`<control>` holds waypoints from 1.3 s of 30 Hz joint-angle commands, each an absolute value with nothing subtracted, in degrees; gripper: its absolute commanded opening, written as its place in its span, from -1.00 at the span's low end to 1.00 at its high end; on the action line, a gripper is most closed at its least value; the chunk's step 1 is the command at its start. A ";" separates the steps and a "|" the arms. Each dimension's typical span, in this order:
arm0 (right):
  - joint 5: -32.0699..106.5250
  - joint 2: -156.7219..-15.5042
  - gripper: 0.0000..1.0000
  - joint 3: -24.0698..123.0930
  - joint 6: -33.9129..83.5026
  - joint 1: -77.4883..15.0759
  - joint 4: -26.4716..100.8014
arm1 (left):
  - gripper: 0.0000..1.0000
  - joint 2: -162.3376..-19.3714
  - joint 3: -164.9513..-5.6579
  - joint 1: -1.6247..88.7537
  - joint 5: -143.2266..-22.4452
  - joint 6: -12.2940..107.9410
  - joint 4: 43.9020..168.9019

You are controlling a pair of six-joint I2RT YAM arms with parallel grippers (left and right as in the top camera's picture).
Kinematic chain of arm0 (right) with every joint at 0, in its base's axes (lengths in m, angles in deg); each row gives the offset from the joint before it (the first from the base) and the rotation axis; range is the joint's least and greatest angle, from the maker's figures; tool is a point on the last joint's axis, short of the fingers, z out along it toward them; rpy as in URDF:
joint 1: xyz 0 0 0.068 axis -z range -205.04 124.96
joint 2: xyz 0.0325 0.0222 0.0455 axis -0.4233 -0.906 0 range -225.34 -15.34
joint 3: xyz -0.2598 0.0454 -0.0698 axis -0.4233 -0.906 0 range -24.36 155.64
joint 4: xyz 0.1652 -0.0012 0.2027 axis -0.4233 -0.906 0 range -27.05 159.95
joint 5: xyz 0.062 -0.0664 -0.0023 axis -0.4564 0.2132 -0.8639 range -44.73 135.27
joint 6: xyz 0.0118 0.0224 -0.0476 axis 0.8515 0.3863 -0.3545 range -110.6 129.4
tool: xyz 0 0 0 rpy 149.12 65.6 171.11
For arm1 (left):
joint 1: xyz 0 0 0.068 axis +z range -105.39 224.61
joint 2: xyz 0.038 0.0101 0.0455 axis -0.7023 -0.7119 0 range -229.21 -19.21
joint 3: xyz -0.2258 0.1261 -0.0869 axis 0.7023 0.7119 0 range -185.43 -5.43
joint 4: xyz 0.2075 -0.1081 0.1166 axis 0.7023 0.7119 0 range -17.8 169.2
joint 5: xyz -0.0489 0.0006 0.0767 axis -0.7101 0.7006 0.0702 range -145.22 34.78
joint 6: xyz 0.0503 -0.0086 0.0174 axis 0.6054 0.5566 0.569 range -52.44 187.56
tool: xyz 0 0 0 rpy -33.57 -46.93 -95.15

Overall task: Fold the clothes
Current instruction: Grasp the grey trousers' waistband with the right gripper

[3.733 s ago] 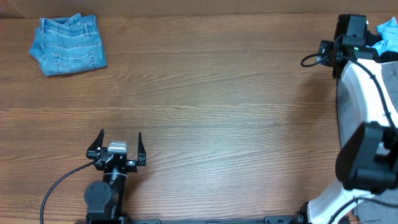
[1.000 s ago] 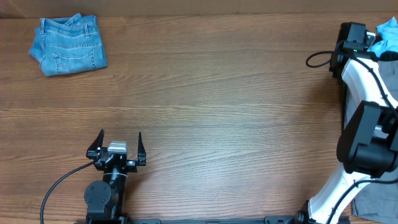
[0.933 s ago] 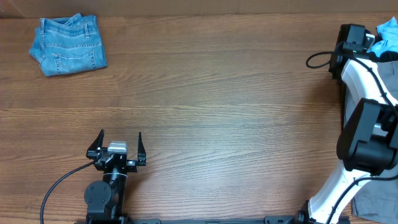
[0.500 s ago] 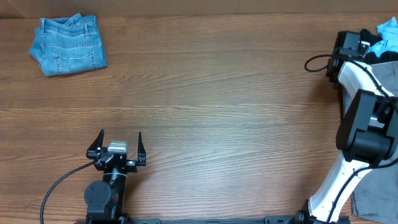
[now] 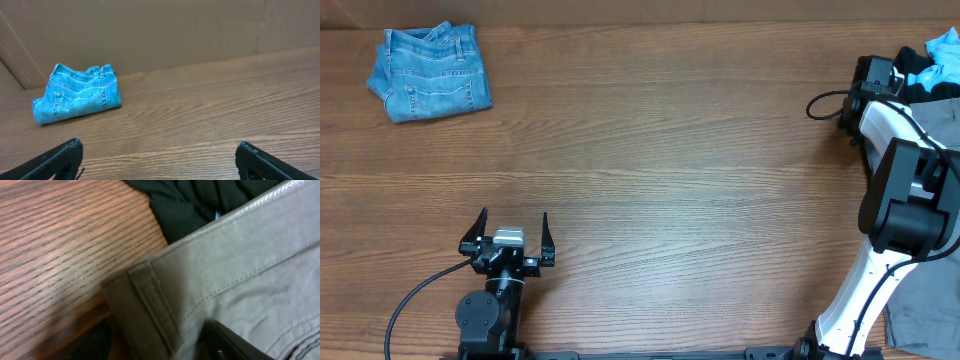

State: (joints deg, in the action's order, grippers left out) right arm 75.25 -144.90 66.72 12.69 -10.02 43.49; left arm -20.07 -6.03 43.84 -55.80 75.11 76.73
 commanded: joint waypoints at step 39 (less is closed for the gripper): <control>63.55 -135.17 -0.92 69.96 21.69 -3.66 40.00 | 1.00 -19.46 -5.70 43.75 -55.23 75.92 76.62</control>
